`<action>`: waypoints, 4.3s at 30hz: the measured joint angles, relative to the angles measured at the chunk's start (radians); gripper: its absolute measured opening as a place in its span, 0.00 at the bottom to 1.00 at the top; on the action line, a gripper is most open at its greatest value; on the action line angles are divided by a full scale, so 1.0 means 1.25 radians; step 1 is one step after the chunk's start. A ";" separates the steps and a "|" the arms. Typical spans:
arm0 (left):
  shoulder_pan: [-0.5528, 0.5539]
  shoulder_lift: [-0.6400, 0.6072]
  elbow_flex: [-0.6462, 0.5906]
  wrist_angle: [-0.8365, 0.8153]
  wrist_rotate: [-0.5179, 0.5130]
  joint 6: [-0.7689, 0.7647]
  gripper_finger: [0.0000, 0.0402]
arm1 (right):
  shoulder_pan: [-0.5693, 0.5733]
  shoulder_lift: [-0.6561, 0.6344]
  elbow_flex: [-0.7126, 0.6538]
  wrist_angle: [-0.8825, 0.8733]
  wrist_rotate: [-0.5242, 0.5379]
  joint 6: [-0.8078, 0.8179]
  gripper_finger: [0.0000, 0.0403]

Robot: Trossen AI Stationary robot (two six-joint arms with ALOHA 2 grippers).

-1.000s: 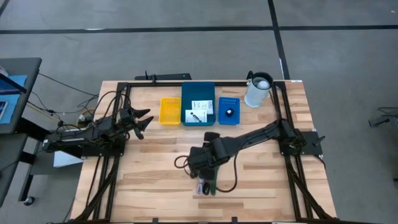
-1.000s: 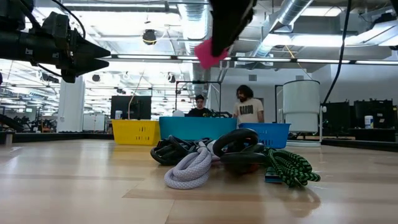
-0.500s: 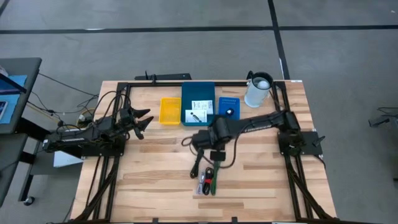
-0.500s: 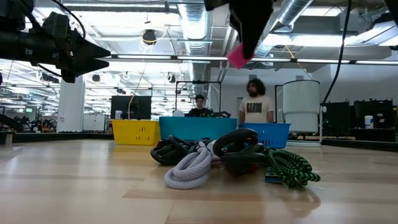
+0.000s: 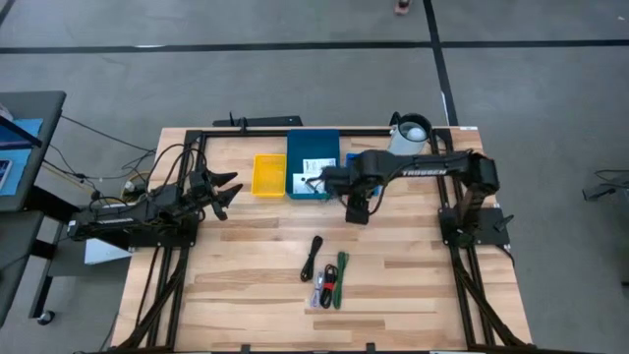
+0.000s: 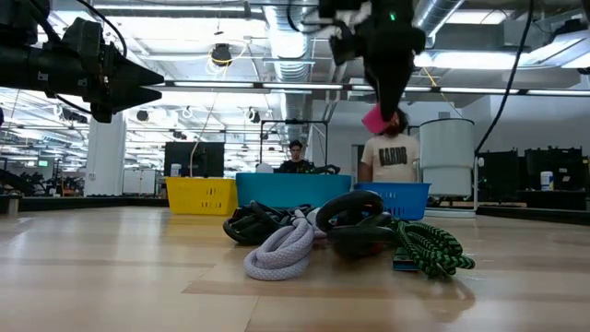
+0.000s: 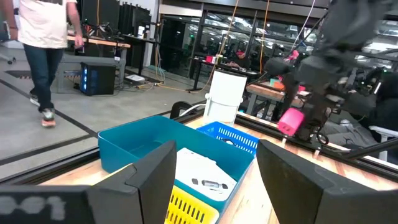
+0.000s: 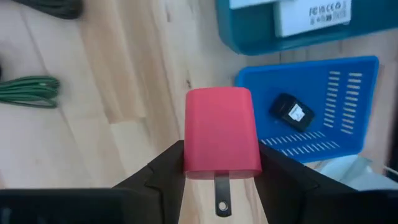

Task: Pick and place items into bin
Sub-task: Put the pink charger adapter into the blue bin, then put the top black charger cable into the yellow bin

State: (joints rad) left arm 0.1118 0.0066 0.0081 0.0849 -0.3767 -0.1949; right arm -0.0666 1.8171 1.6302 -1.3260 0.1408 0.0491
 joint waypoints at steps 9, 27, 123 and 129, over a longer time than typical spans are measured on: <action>0.000 0.000 0.000 0.000 0.000 0.000 0.53 | -0.149 -0.111 -0.231 0.209 -0.028 -0.082 0.41; 0.000 0.000 0.000 0.000 0.000 0.000 0.53 | -0.334 -0.114 -0.343 0.424 -0.071 -0.193 0.55; -0.306 0.410 0.028 0.344 0.103 -0.259 0.53 | 0.423 0.054 -0.686 0.778 0.769 0.651 0.59; -0.335 0.552 0.071 0.414 0.043 -0.168 0.53 | 0.425 0.053 -0.686 0.775 0.781 0.645 0.59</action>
State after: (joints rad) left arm -0.3072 0.6963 0.0967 0.6019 -0.3226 -0.4055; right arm 0.4644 1.8839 0.7731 -0.3576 1.1172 0.8551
